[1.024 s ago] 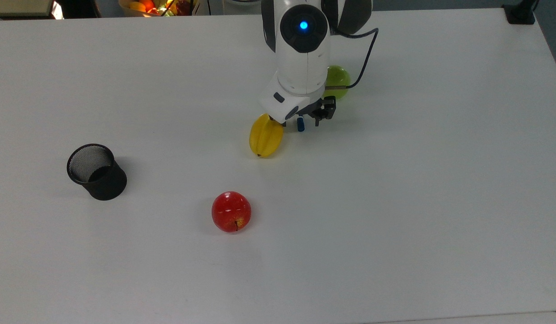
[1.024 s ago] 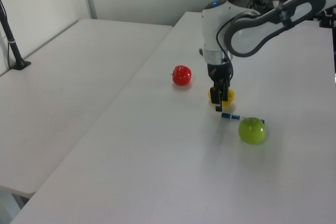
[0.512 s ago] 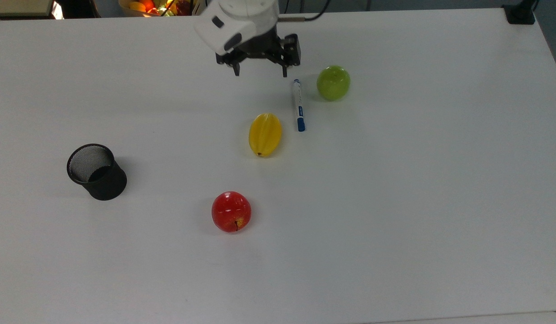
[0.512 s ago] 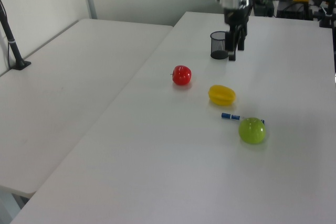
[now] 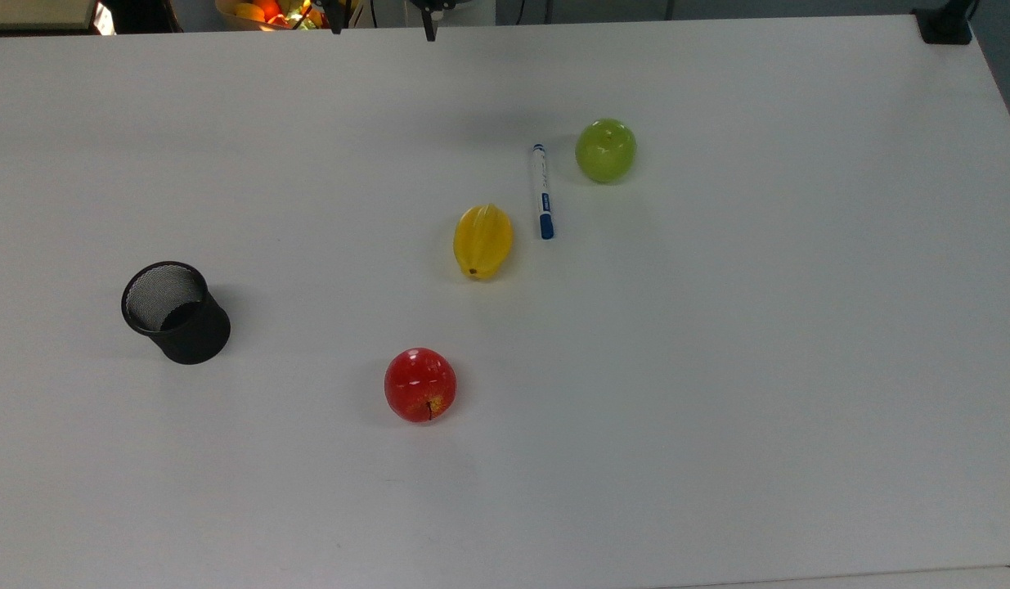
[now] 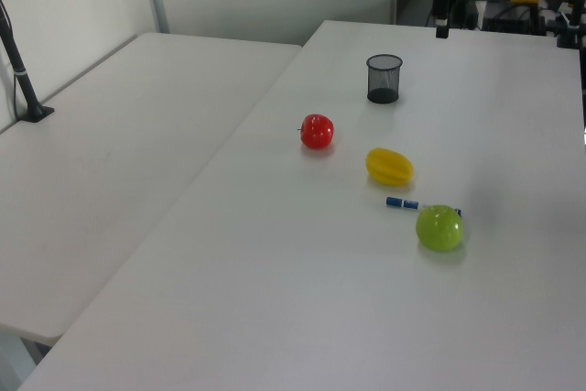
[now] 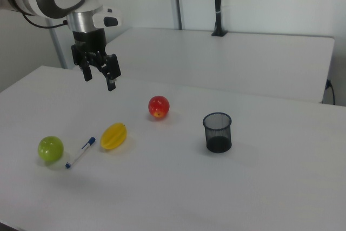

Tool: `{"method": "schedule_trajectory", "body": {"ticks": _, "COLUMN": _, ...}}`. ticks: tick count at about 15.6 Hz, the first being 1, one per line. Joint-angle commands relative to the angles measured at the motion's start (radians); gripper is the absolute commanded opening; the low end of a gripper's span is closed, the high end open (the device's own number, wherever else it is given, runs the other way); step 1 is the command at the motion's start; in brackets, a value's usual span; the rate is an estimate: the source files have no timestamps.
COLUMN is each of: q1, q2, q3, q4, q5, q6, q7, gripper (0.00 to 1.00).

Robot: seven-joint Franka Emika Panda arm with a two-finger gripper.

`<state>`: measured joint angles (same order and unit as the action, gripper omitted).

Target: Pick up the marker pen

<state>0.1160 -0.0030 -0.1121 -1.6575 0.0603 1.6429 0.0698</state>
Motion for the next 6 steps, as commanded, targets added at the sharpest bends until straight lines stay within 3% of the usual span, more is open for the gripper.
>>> {"method": "schedule_trajectory", "body": {"ticks": 1, "q1": -0.015, "q2": -0.047, "q3": 0.008, "q4": -0.036, "q5": -0.011, "q6": -0.008, "q7": -0.008, "gripper": 1.0}}
{"method": "schedule_trajectory", "body": {"ticks": 6, "q1": -0.036, "q2": -0.061, "q3": 0.008, "q4": -0.034, "q5": -0.011, "q6": -0.009, "q7": -0.005, "gripper": 1.0}}
